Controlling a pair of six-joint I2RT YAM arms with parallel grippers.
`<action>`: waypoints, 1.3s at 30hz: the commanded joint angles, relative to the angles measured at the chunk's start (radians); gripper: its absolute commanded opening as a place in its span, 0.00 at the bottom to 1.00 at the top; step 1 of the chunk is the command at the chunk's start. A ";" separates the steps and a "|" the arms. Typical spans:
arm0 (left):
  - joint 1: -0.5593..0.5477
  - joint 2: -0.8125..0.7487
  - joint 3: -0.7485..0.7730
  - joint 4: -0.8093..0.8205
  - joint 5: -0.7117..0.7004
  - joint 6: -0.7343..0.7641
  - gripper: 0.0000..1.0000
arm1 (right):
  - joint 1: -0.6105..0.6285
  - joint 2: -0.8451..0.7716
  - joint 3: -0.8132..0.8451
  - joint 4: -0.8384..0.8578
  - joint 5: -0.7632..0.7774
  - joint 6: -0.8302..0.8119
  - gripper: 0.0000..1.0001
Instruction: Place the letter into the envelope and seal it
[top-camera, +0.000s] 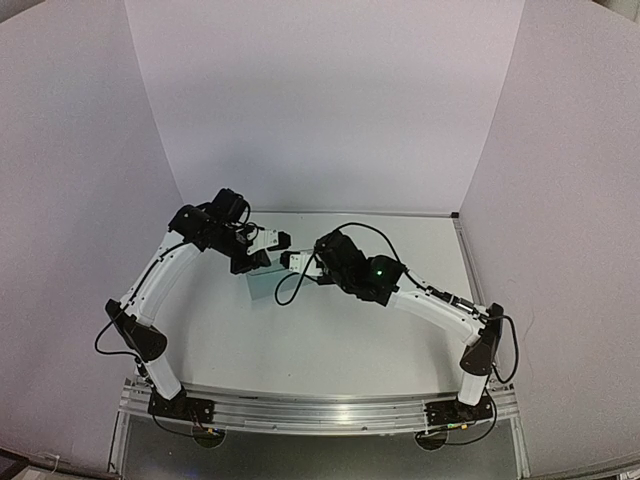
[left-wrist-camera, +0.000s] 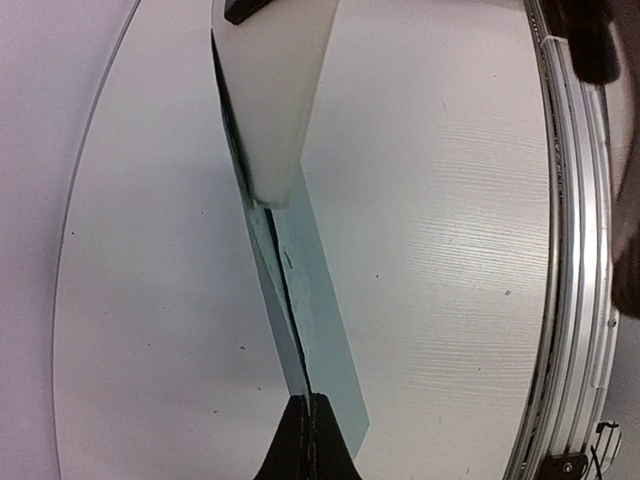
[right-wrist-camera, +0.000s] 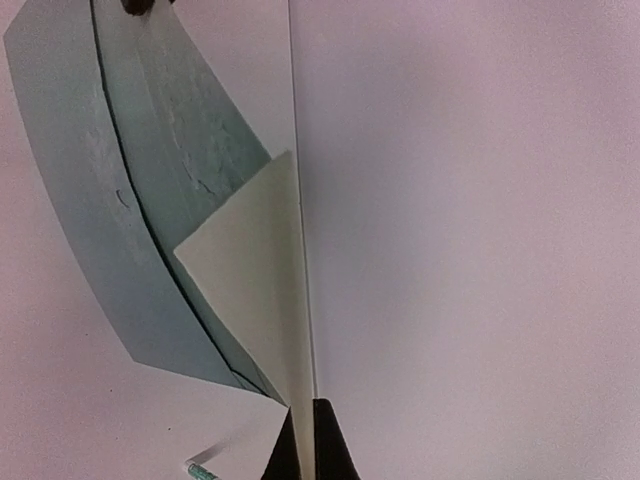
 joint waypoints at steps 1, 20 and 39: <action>-0.004 0.022 0.089 -0.259 0.083 -0.058 0.00 | -0.001 -0.029 -0.039 0.041 0.020 0.004 0.00; -0.007 -0.001 0.046 -0.195 0.116 0.013 0.00 | 0.003 -0.021 -0.068 0.027 -0.181 -0.089 0.00; -0.016 -0.032 0.016 -0.143 0.214 0.041 0.00 | 0.010 0.140 0.101 -0.004 -0.274 -0.151 0.00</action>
